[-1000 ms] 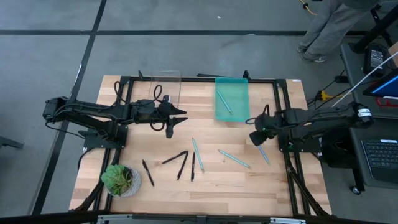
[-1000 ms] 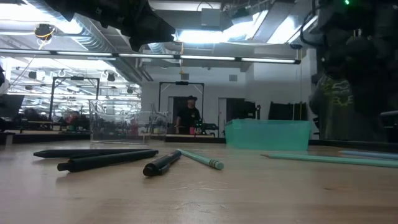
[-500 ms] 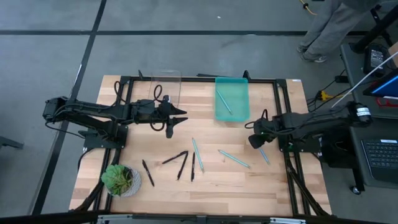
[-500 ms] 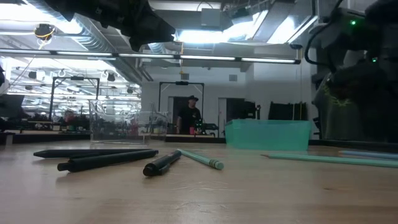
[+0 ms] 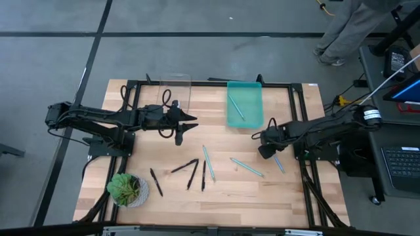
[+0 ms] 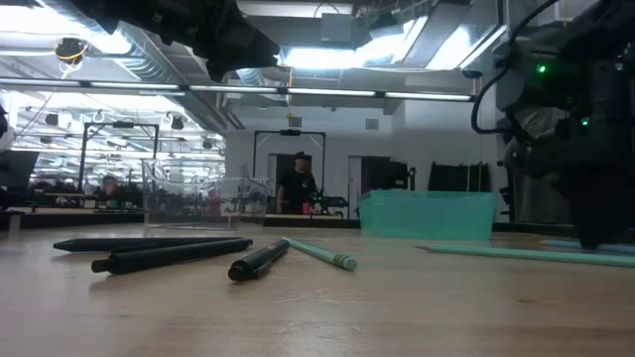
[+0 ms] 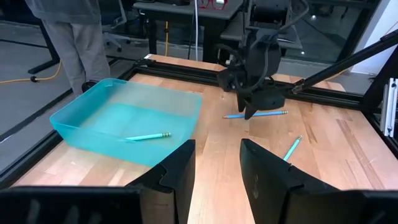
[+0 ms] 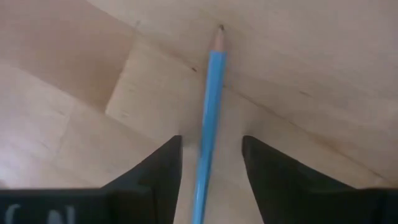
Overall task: Sort pens & pencils
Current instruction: Put the blue pencil into the blue bin
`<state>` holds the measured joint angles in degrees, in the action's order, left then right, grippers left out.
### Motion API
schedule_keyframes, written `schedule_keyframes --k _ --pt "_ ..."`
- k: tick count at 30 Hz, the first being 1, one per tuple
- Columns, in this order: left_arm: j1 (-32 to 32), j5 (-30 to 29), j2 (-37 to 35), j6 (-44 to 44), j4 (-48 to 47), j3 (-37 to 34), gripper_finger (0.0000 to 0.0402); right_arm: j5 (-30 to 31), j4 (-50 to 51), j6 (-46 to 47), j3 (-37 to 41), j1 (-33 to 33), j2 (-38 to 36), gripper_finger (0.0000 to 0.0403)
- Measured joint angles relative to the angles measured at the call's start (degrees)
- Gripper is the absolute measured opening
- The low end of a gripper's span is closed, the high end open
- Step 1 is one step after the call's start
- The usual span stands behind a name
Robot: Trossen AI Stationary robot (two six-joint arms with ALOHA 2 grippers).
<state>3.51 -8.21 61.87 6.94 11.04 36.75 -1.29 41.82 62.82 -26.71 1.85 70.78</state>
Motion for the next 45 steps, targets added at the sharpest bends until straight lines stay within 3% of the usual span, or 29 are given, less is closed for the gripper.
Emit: schedule_keyframes --k 4,16,26,35,45 --pt "0.00 0.00 0.00 0.00 -0.08 0.00 0.0121 0.48 0.31 0.22 -0.85 0.81 3.89 0.0159" --pt "0.00 -0.07 0.00 -0.02 -0.28 0.00 0.0121 2.81 0.20 1.56 -1.65 2.49 4.95 0.0141" --pt "0.00 -0.08 0.00 -0.02 -1.58 0.00 0.0121 2.55 -1.79 1.47 -1.72 2.51 5.14 0.0018" --pt "0.00 -0.09 0.00 -0.02 -1.57 0.00 0.0121 2.90 -1.07 0.01 -1.76 2.45 3.47 0.0016" --pt "0.00 -0.11 0.00 -0.02 -1.56 0.00 0.0121 4.15 0.35 -2.79 -4.32 2.38 -4.39 0.0012"
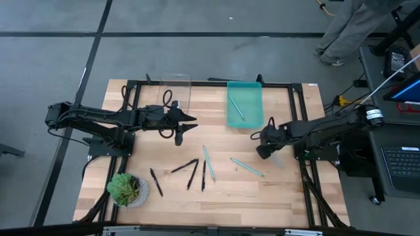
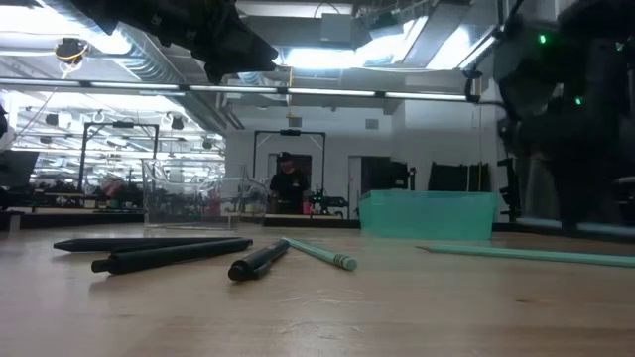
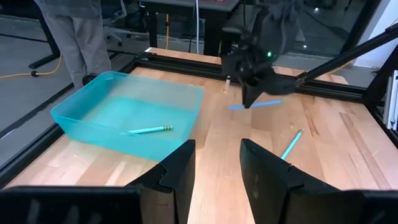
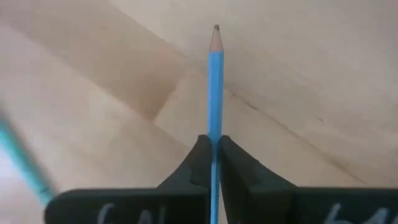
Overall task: Sort pens & pencils
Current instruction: Put the blue pencil into the blue bin
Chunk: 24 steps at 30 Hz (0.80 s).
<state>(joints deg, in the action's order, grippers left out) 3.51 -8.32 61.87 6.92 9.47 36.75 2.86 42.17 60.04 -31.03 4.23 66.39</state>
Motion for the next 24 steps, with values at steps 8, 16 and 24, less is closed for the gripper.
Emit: schedule_keyframes --k 8,16,24 --pt "0.00 0.01 0.00 0.00 0.03 0.00 0.0121 1.82 -0.67 -7.94 -7.92 -2.05 -8.13 0.0012" --pt "0.00 0.00 0.00 0.00 0.17 0.00 0.0121 8.90 -6.59 -28.33 -17.05 -12.50 -9.82 0.0012" --pt "0.00 0.02 0.00 0.04 0.17 0.00 0.0121 0.74 -14.88 -40.98 -18.82 -28.01 -3.90 0.0012"
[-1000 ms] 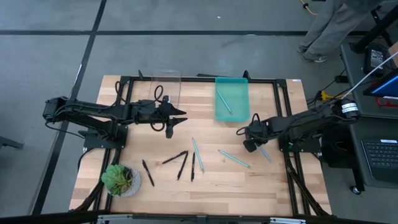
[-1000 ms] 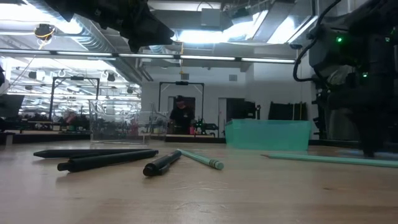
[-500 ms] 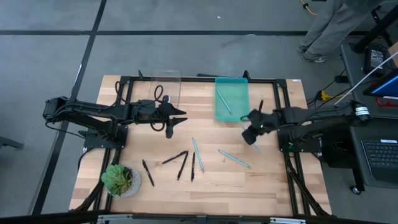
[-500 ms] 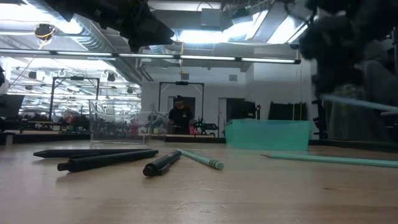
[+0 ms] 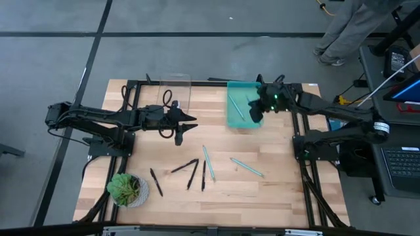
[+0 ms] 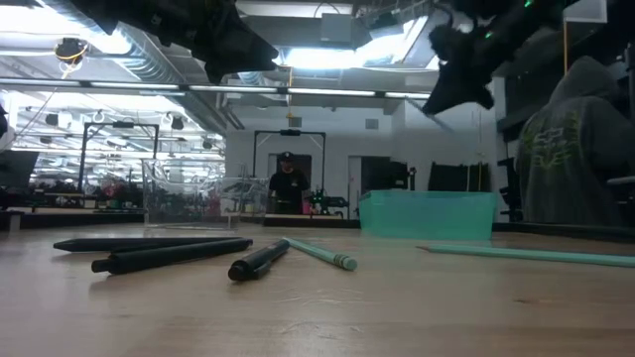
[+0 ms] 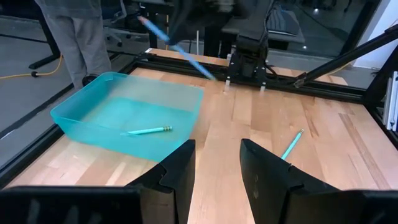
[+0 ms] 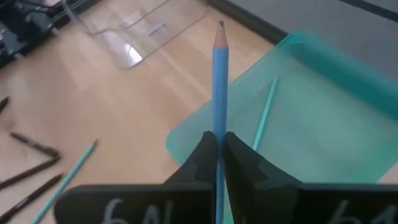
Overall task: Sort pens & pencils
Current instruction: Put the blue pencil into the blue bin
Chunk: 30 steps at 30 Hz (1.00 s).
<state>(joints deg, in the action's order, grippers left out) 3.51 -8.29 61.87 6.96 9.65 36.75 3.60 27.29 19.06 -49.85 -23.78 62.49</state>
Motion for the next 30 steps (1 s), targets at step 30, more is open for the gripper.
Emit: schedule_keyframes --k 30 --pt "0.00 0.00 0.00 -0.02 -0.05 0.00 0.0121 -28.26 -11.07 3.74 -0.14 -10.45 3.81 0.0155"
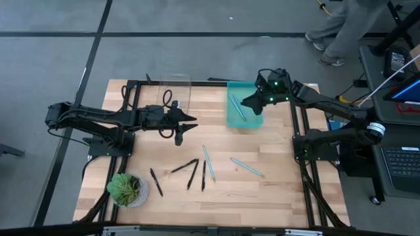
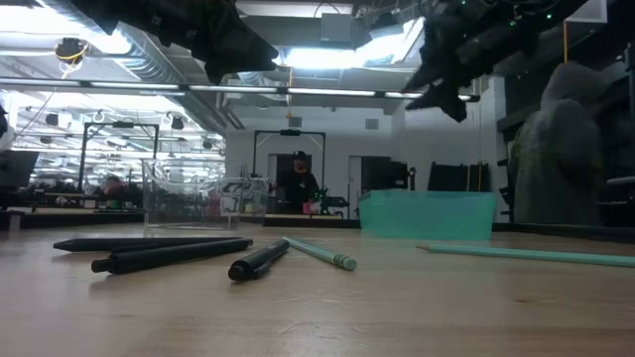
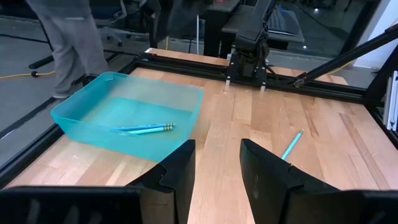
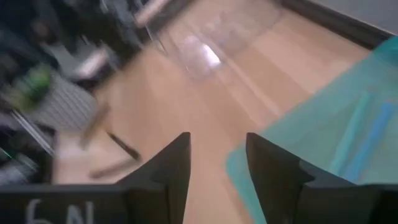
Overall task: Sort pens & pencils
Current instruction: Put the blue pencil into the blue bin
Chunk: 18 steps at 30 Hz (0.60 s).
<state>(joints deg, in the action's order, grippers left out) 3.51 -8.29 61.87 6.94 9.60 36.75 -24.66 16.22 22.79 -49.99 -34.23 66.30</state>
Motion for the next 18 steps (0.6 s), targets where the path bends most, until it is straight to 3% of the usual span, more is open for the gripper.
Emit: schedule_keyframes --k 7,9,11,18 --pt "0.00 0.00 0.00 0.04 -0.02 0.00 0.0121 -16.57 4.31 -3.51 -0.32 7.62 -3.67 0.0152" --pt "0.00 0.00 0.00 0.06 -0.01 0.00 0.0121 -16.46 5.06 -1.28 -0.32 10.63 -4.96 0.0149" --pt "0.00 0.00 0.00 0.07 -0.02 0.00 0.0121 -11.05 6.95 0.61 -0.27 14.22 -6.38 0.0147" --pt "-0.01 0.00 0.00 0.04 0.46 0.00 0.0121 19.57 24.71 5.29 -0.21 29.18 -9.64 0.0141"
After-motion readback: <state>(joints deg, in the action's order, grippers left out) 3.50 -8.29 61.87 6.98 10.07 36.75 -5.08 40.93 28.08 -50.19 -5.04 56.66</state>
